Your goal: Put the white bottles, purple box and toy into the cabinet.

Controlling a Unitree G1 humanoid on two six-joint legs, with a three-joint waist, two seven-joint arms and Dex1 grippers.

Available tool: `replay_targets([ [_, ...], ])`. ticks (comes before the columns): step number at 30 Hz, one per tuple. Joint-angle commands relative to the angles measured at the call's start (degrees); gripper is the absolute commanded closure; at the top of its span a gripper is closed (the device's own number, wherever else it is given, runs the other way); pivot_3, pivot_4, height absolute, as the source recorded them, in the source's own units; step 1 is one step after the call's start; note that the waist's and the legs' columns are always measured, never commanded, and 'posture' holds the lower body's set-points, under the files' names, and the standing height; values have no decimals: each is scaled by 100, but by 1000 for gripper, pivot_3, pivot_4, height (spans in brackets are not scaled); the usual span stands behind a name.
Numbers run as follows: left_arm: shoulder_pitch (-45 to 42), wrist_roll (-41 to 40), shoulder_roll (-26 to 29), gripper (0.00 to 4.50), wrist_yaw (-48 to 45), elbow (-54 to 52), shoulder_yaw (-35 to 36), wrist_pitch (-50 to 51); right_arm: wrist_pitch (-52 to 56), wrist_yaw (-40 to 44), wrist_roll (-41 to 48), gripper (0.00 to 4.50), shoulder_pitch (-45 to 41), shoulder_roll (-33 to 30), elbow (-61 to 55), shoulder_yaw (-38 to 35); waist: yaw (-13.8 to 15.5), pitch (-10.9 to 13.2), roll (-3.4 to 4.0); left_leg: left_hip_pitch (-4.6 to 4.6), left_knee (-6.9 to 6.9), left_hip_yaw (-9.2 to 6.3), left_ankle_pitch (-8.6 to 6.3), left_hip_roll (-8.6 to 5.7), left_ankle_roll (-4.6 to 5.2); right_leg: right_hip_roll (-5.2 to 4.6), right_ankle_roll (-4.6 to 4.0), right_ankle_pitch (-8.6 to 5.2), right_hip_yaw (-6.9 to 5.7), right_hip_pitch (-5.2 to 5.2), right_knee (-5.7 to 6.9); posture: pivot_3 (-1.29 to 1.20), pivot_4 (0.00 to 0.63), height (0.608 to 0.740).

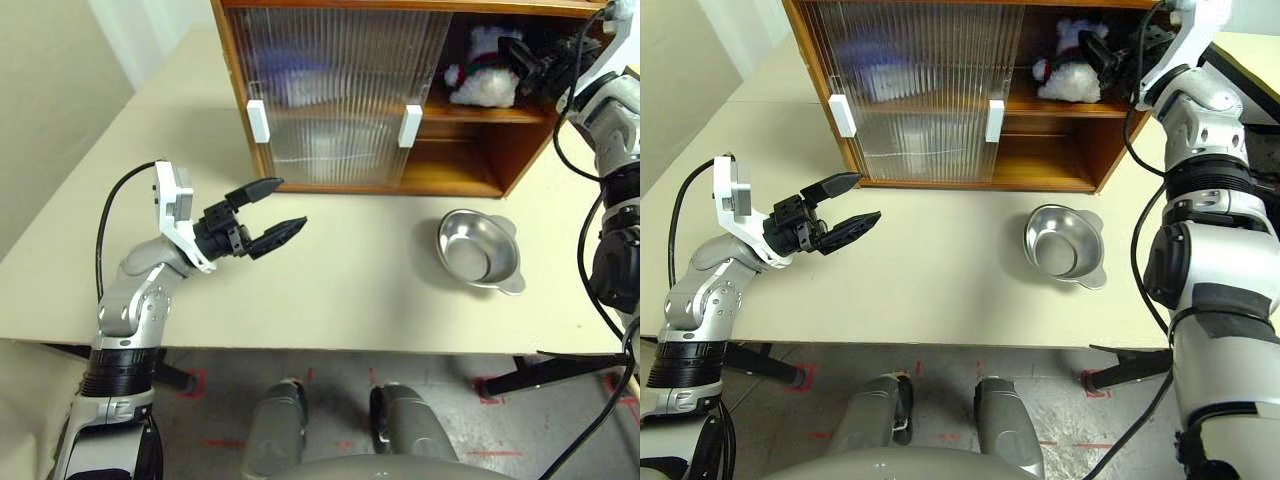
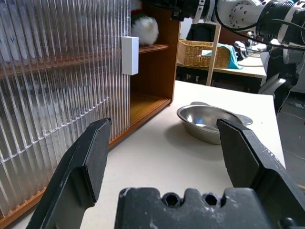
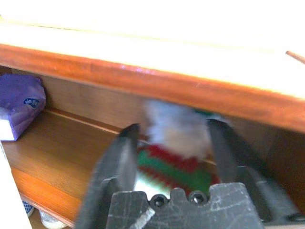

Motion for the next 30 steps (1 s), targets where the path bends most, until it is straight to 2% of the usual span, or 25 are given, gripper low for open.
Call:
replay_targets([
  [1,100,58,-18,0,9,-82,-48,-47,102,305,135,15,147,-282,-391,-139,6,0,0,0,0,0,0,0,0,0,0,0,0,0,0,130,27,740],
  [6,43,51,-6,0,-102,18,-93,-47,615,489,367,15,739,-547,-1105,-314,8,-1,0,0,1,-1,0,1,0,-4,-4,-2,0,2,-1,103,31,740],
  [9,16,45,-12,0,-153,53,-124,-32,1421,927,829,15,1209,-593,-1806,-470,-3,-1,1,1,3,1,0,3,0,-8,-4,-2,1,4,-1,76,36,740],
  [11,-29,63,-15,0,-204,92,-183,-18,2232,1712,1325,15,1770,-693,-2505,-459,-9,-1,1,5,5,1,0,4,0,-8,-4,-2,2,8,-1,62,41,740],
  [13,-83,77,-7,0,-243,139,-212,-22,3111,2050,1841,15,2234,-769,-3040,-602,-8,-1,0,12,7,-2,0,6,1,-4,-1,-3,1,18,-1,60,45,740],
  [18,-149,103,48,0,-311,230,-178,-35,4657,2067,2555,15,3220,-1102,-3659,-1058,1,-1,3,16,13,-1,0,4,1,-3,-13,-21,2,22,0,73,45,740],
  [24,-24,63,95,0,-251,98,-72,-8,5522,1942,2809,15,4305,-1527,-3721,-1554,27,0,-1,16,27,-2,0,1,1,-3,-15,-24,3,28,-3,102,59,740],
  [30,208,54,14,0,-131,-38,-43,-46,5944,1657,2944,15,5253,-1250,-4012,-1727,14,0,-3,21,29,-8,0,3,1,10,-9,-22,9,29,-2,110,63,740],
])
